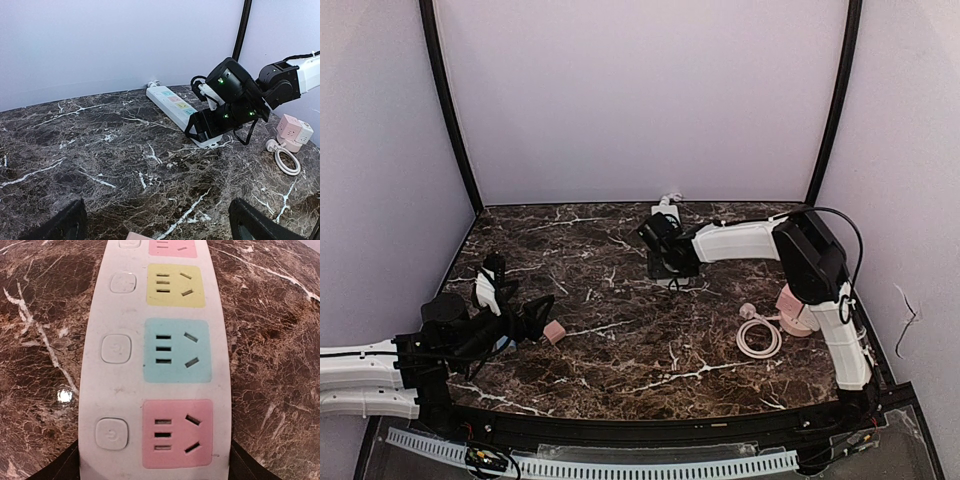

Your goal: Insert the plug

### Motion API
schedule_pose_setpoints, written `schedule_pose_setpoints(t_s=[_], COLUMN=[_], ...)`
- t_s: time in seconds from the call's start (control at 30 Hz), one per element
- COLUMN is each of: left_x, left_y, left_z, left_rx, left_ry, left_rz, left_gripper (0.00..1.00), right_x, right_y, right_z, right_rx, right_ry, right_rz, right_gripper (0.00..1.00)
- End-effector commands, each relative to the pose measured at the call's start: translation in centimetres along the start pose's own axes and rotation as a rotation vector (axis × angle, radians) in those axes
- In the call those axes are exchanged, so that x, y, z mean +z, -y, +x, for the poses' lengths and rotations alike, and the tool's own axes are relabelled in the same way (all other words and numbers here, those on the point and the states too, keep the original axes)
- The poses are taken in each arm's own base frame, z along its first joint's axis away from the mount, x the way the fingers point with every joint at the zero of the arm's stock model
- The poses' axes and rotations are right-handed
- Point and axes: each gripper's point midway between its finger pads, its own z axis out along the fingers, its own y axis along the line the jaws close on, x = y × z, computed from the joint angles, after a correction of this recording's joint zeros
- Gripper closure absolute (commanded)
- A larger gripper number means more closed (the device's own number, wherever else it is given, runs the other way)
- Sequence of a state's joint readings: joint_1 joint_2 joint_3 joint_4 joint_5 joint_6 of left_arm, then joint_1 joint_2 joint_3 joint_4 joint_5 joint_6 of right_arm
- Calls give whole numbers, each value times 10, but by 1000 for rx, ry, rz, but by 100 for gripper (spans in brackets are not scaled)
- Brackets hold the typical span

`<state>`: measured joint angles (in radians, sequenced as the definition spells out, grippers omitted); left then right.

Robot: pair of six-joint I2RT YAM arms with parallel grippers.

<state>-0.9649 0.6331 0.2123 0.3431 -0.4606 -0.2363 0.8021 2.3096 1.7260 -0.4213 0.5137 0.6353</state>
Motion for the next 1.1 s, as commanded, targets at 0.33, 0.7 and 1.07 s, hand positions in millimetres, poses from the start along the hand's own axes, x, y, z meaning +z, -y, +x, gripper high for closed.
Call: schedule_pose_setpoints(t_s=[0.33, 0.7, 1.07], left_x=[1, 0, 0], left_y=[-2, -1, -1], left_z=[7, 5, 5], left_rx=[9, 6, 7], left_ry=[-16, -13, -13], left_rz=[-5, -1, -2], left_gripper=[0, 0, 0], right_x=[-57, -116, -158], right_y=[-16, -34, -31], right_z=[23, 69, 124], right_rx=[-253, -427, -587], right_ry=[39, 26, 10], right_rz=[-97, -309, -461], right_gripper=[67, 67, 68])
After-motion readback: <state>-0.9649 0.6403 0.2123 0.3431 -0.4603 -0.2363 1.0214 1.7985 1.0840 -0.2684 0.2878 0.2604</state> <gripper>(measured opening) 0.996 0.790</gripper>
